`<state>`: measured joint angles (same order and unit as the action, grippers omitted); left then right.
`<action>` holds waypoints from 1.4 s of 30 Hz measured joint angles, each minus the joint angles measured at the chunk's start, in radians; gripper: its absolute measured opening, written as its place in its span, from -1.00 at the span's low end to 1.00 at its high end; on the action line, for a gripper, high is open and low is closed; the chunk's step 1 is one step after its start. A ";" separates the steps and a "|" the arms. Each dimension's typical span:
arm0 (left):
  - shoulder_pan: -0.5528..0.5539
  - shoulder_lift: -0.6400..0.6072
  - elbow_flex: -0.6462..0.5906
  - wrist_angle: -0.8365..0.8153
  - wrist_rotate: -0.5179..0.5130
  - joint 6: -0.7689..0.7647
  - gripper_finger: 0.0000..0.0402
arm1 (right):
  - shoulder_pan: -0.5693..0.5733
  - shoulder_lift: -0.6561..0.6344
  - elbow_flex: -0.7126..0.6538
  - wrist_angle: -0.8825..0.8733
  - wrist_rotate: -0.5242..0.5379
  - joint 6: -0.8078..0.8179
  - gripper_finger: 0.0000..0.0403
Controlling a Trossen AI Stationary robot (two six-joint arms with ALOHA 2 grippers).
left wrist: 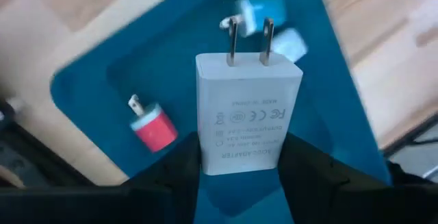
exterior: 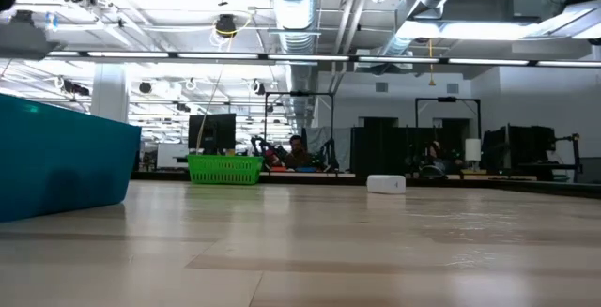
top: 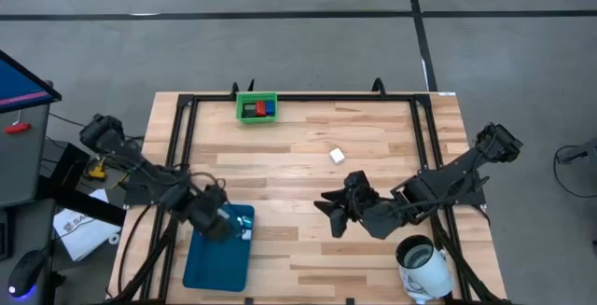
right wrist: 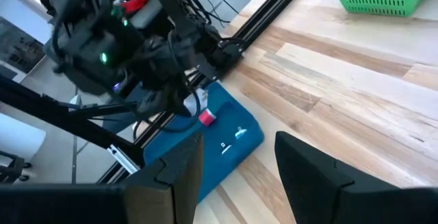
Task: Pick & Place Office items
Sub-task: Put the left white charger adapter into the blue bin, then put the white charger adapter into the blue bin
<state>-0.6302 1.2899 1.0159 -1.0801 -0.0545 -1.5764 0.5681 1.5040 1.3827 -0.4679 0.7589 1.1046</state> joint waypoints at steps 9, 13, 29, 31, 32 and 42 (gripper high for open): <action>-0.106 0.002 -0.179 0.255 -0.025 -0.176 -0.23 | -0.009 0.000 0.000 -0.003 0.000 0.010 -0.14; -0.093 0.002 -0.226 0.265 -0.049 -0.186 -0.23 | -0.010 0.000 0.000 -0.003 0.000 0.021 -0.14; -0.085 -0.009 -0.302 0.490 -0.096 -0.102 0.12 | -0.013 0.000 0.000 -0.133 -0.003 0.106 -0.14; -0.085 -0.014 -0.302 0.534 -0.132 -0.074 0.08 | -0.027 0.000 0.000 -0.259 -0.038 0.191 -0.14; -0.085 -0.021 -0.302 0.555 -0.155 -0.055 0.06 | -0.037 0.000 0.000 -0.327 -0.070 0.232 -0.14; -0.085 -0.134 -0.302 0.866 -0.368 0.320 0.03 | -0.287 0.001 0.000 -0.486 -0.390 0.031 0.21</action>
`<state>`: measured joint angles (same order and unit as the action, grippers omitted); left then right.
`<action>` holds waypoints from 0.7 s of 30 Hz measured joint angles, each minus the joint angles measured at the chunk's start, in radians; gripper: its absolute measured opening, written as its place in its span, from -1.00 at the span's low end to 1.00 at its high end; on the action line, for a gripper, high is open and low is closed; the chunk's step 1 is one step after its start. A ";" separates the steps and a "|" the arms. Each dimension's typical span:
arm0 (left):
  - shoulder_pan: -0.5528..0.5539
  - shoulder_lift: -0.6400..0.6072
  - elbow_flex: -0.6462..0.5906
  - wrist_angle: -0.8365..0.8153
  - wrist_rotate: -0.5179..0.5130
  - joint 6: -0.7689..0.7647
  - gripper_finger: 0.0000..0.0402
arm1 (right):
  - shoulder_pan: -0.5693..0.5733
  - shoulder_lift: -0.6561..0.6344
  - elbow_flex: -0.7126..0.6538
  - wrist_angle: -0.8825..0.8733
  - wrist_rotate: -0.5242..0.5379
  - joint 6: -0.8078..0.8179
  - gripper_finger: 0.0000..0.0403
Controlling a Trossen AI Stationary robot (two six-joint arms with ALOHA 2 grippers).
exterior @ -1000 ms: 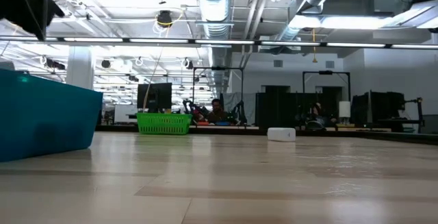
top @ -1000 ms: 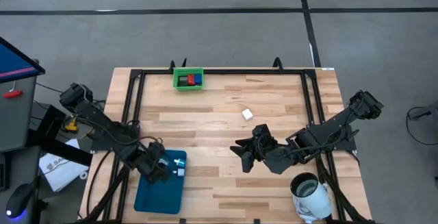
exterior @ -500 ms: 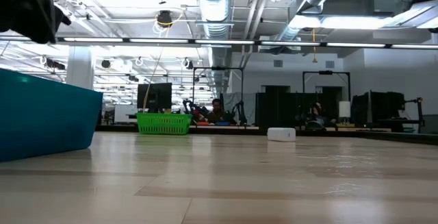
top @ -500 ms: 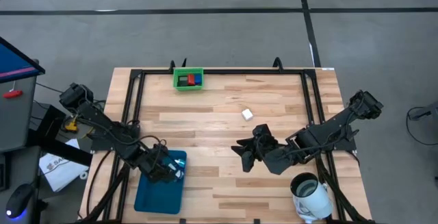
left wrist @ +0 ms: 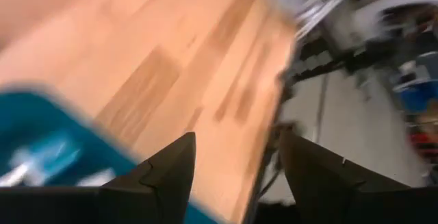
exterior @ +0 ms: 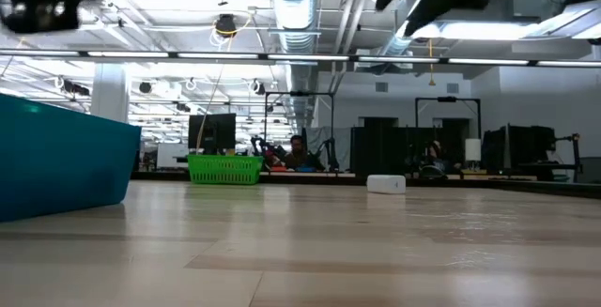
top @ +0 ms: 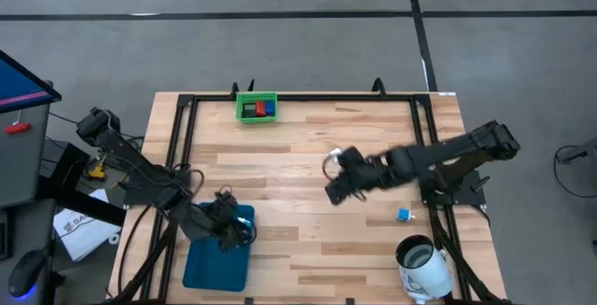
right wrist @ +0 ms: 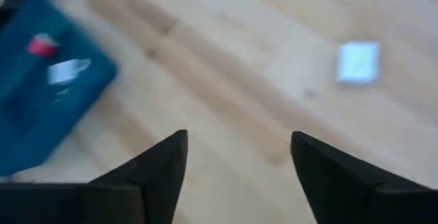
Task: Pick & Place Office items
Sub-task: Put the white charger adapter into the blue bin
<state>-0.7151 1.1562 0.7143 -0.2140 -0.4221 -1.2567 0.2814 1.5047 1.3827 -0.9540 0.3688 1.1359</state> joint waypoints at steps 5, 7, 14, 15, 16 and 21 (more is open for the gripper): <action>0.000 -0.091 0.001 0.060 -0.143 0.091 0.08 | -0.219 0.000 0.000 -0.076 -0.076 -0.195 0.38; 0.000 -0.124 0.001 0.059 -0.185 0.119 0.09 | -0.310 0.010 0.000 -0.097 -0.115 -0.267 0.41; 0.001 -0.195 0.001 0.059 -0.288 0.206 0.08 | -0.536 0.118 0.000 -0.117 -0.237 -0.449 0.42; 0.004 -0.199 0.001 0.056 -0.289 0.208 0.07 | -0.548 0.141 0.000 -0.112 -0.239 -0.463 0.42; 0.004 -0.200 0.000 0.053 -0.290 0.211 0.07 | -0.556 0.164 -0.001 -0.114 -0.241 -0.478 0.42; 0.003 -0.200 0.000 0.056 -0.293 0.214 0.08 | -0.567 0.288 0.000 -0.082 -0.280 -0.508 0.42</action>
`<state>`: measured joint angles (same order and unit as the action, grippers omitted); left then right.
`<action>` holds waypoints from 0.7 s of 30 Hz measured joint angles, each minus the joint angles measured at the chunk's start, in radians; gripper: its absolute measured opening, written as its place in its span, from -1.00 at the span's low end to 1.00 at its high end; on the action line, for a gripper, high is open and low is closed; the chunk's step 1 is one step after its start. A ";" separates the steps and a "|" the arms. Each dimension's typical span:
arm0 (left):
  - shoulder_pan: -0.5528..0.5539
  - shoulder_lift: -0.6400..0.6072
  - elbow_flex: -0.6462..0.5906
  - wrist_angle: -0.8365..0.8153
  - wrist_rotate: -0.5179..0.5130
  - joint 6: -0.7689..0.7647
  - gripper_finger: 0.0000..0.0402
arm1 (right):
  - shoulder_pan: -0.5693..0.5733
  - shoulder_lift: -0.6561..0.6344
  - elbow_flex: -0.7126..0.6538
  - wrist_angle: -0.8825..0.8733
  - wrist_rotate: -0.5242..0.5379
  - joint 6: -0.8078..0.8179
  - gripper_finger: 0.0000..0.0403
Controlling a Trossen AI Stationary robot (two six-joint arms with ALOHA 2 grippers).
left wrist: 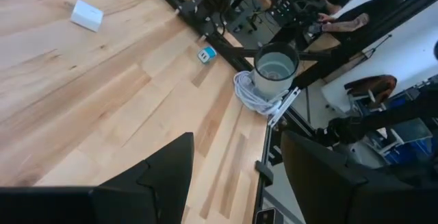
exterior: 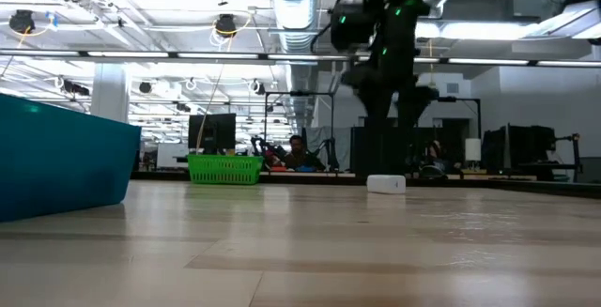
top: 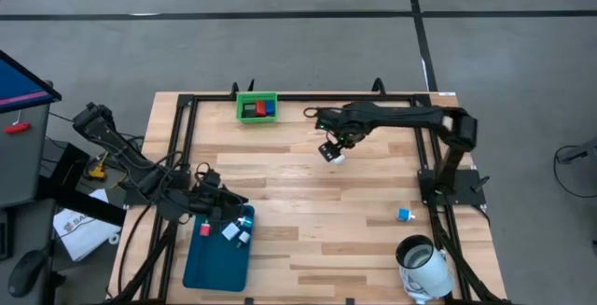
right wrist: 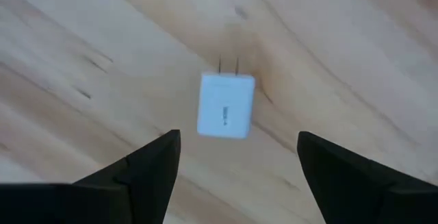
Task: Pick & Place Office items
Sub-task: Put the white charger adapter into the blue bin
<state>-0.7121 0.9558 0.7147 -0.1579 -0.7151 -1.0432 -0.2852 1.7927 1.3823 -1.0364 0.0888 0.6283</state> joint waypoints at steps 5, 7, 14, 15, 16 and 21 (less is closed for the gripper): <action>0.000 0.000 0.000 0.001 0.000 0.000 0.09 | 0.003 0.088 0.000 0.028 -0.030 -0.001 0.42; -0.002 0.000 0.000 0.002 0.002 0.000 0.09 | 0.003 0.112 0.000 0.051 -0.043 0.002 0.42; -0.003 0.000 0.000 0.004 0.008 -0.003 0.10 | 0.003 0.147 -0.001 0.094 -0.059 0.009 0.42; -0.003 0.000 0.000 0.002 0.008 -0.003 0.09 | 0.003 0.145 -0.006 0.113 -0.059 0.011 0.42; -0.003 0.000 0.000 0.003 0.008 -0.003 0.09 | 0.003 0.145 -0.011 0.127 -0.059 0.021 0.42; -0.003 0.000 0.000 0.003 0.008 -0.003 0.06 | 0.002 0.145 -0.036 0.145 -0.059 0.027 0.42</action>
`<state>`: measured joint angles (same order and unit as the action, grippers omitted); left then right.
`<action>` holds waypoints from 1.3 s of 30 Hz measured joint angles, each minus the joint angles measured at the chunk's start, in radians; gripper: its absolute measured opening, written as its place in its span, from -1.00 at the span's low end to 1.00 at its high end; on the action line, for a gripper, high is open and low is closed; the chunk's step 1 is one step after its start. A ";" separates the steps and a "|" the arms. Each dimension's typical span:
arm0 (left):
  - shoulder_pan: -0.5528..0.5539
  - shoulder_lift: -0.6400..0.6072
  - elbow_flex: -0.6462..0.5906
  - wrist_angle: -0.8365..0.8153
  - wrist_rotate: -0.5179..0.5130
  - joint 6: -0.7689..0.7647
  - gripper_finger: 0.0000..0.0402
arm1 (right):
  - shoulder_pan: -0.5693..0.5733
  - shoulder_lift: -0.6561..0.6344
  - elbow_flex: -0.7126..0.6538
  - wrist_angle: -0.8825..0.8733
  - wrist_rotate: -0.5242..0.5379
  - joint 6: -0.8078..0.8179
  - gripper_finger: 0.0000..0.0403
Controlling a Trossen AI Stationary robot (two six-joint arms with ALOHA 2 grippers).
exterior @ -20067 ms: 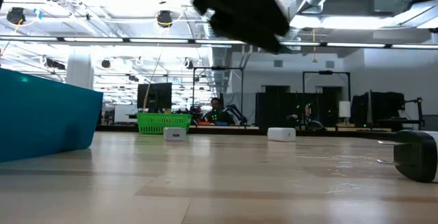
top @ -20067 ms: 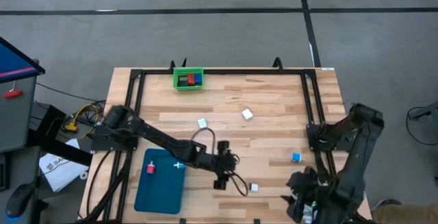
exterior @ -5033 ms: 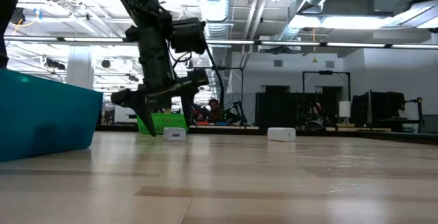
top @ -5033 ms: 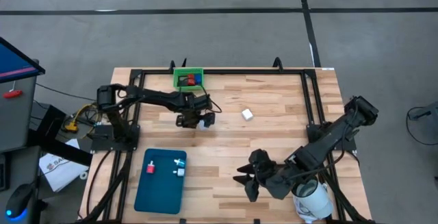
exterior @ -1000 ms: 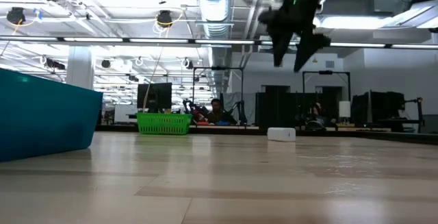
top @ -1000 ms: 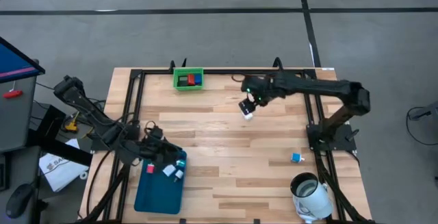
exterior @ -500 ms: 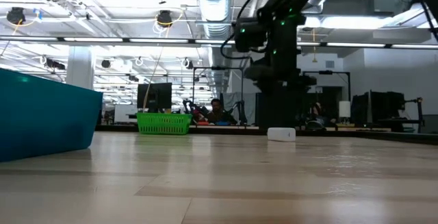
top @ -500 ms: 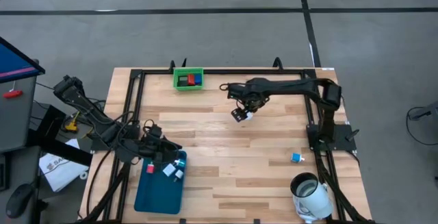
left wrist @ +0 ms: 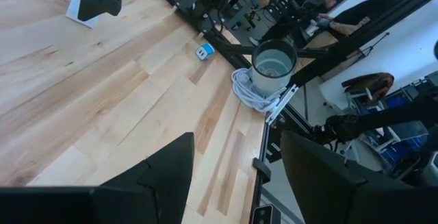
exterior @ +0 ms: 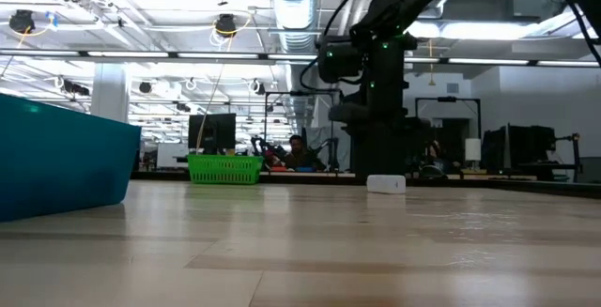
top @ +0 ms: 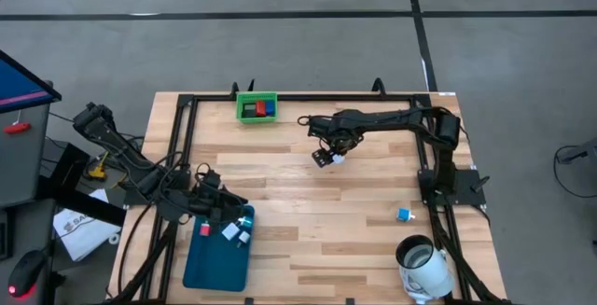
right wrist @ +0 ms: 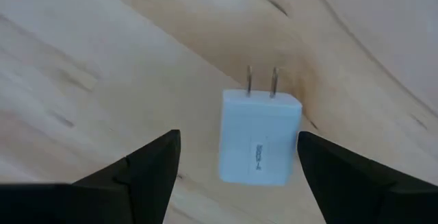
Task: Pick & Place Office items
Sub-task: Put the white charger adapter into the blue bin
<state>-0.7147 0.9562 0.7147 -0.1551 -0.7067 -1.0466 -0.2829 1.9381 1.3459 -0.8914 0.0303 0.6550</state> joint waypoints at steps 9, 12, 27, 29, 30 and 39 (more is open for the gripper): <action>0.000 0.000 0.000 0.004 0.002 0.001 0.06 | -0.008 0.000 -0.083 0.073 0.001 0.030 0.42; 0.000 0.000 0.000 0.006 0.002 0.001 0.05 | -0.013 0.000 -0.098 0.091 0.019 0.029 0.42; 0.000 0.000 0.000 0.042 0.014 0.058 0.04 | -0.012 -0.002 -0.109 0.125 0.010 0.015 -0.19; -0.001 0.000 0.000 0.059 0.028 0.079 0.04 | -0.011 -0.002 -0.109 0.134 -0.028 0.015 -0.18; -0.001 0.000 0.000 0.065 0.037 0.086 0.04 | -0.008 -0.003 -0.109 0.146 -0.057 0.015 -0.18; -0.077 0.000 0.000 0.080 0.043 0.142 0.04 | 0.114 -0.141 -0.109 0.403 -0.408 0.028 -0.18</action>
<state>-0.7913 0.9565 0.7147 -0.0747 -0.6636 -0.9047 -0.1692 1.7968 1.2366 -0.4885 -0.3781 0.6833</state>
